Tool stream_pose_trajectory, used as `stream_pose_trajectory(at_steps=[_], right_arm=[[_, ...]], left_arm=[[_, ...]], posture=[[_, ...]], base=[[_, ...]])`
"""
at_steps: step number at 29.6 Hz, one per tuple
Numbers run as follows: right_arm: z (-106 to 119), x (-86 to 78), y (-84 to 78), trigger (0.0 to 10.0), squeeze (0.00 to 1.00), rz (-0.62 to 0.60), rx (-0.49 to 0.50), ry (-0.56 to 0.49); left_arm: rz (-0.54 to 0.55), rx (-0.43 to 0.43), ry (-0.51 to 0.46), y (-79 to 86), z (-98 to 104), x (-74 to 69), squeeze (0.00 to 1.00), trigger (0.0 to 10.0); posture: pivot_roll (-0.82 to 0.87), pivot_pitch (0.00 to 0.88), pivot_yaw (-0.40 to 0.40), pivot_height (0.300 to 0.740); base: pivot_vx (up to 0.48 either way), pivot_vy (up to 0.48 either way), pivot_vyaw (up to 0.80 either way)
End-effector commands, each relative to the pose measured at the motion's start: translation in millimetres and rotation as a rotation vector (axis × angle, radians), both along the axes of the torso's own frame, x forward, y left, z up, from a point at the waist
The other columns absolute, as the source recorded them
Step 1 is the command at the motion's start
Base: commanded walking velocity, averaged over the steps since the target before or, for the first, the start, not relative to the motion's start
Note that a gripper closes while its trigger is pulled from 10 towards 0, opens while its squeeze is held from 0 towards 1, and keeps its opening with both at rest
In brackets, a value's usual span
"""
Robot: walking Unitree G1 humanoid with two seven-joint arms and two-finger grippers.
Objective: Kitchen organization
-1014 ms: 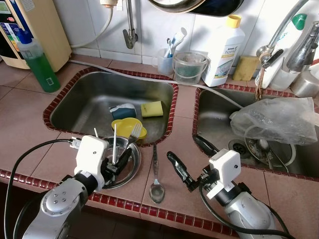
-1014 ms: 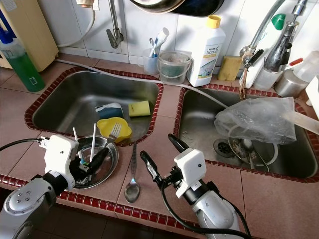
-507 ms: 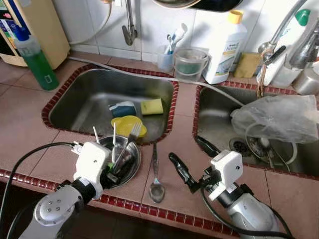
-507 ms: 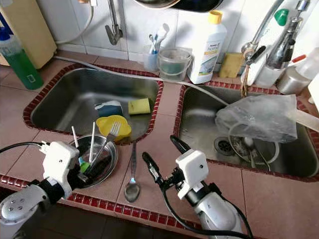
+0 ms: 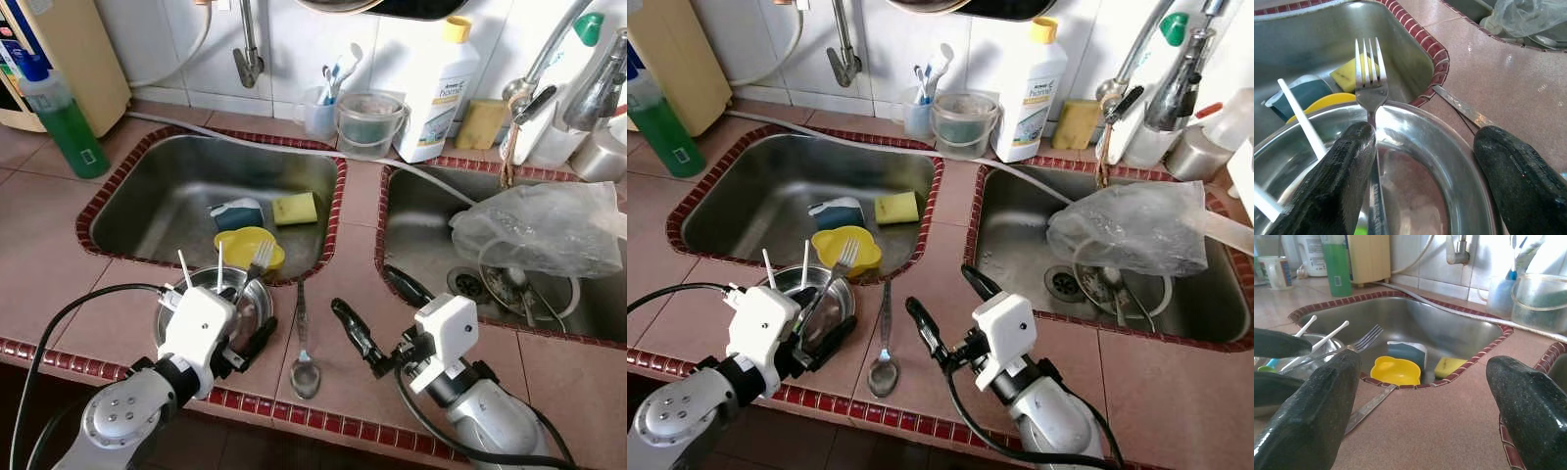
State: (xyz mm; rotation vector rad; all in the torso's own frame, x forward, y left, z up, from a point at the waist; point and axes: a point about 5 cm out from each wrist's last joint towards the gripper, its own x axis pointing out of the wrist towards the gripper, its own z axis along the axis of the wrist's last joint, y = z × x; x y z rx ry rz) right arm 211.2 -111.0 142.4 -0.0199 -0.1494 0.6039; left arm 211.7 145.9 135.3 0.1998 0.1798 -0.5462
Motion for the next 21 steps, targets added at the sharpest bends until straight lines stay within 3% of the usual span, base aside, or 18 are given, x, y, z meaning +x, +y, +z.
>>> stream_pose_trajectory(at_steps=[1, 13, 21], right_arm=[[3, -2.7, 0.3, 10.0, 0.0, 0.008, 0.01, 0.008], [0, -17.7, 9.6, 10.0, 0.0, 0.164, 0.034, 0.098], [1, -16.1, 7.9, 10.0, 0.0, 0.149, 0.03, 0.105]], left_arm=[[0.005, 0.008, 0.019, -0.7, -4, 0.3, 0.0, 10.0], [0.039, 0.019, 0.008, -2.0, -5, 5.6, 0.0, 10.0], [0.071, 0.038, 0.012, 1.6, -6, 5.6, 0.0, 10.0]], posture=[[-0.07, 0.137, 0.002, 0.74], [-0.07, 0.142, -0.007, 0.74], [-0.07, 0.147, -0.01, 0.74]], base=[[0.0, 0.0, 0.0], [0.0, 0.0, 0.0], [0.0, 0.0, 0.0]])
